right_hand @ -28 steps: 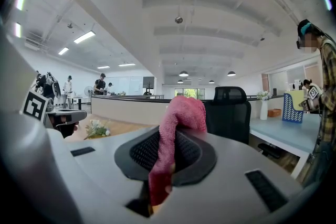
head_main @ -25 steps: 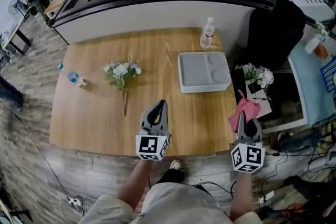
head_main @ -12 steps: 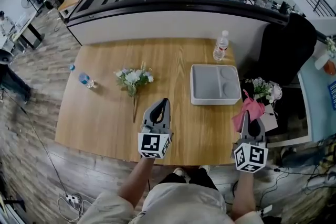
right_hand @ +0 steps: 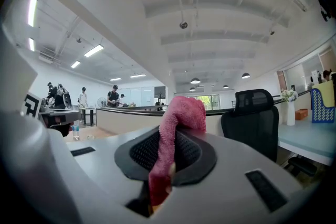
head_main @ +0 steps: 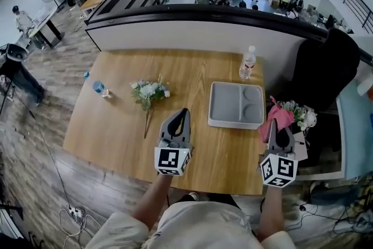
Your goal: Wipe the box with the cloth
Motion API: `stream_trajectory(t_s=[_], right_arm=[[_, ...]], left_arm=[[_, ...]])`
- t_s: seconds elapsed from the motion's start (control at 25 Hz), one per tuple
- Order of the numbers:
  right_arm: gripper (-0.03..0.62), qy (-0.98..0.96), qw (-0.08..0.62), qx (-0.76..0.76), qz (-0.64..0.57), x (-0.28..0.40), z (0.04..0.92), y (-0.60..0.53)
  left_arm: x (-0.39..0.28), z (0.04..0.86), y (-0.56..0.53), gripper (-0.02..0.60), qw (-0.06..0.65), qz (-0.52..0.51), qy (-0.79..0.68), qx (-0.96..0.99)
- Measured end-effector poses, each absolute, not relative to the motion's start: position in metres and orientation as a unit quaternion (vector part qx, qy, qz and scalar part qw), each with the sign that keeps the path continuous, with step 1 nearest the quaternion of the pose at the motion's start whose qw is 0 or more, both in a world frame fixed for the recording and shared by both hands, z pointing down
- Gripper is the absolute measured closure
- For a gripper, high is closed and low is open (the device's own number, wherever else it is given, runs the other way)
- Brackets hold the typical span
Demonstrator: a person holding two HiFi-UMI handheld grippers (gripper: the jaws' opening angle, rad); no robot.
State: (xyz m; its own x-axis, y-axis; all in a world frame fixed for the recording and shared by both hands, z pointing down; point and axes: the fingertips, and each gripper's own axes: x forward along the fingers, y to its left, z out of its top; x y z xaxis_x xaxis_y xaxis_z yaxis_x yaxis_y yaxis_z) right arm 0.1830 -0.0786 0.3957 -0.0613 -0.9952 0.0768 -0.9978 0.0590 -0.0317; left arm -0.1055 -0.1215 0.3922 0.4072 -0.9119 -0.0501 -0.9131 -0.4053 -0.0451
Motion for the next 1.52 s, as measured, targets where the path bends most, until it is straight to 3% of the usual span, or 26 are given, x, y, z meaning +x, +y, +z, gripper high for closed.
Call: stream_trajectory(t_s=[0.84, 1.52], right_arm=[[0.537, -0.765, 0.017, 0.642, 0.049, 0.259, 0.398, -0.122], [0.537, -0.770, 0.023, 0.634, 0.066, 0.248, 0.417, -0.134]], left_arm=[[-0.038, 0.381, -0.149, 0.568, 0.040, 0.004, 0.587, -0.809], [-0.039, 0.390, -0.160, 0.568, 0.037, -0.003, 0.580, -0.813]])
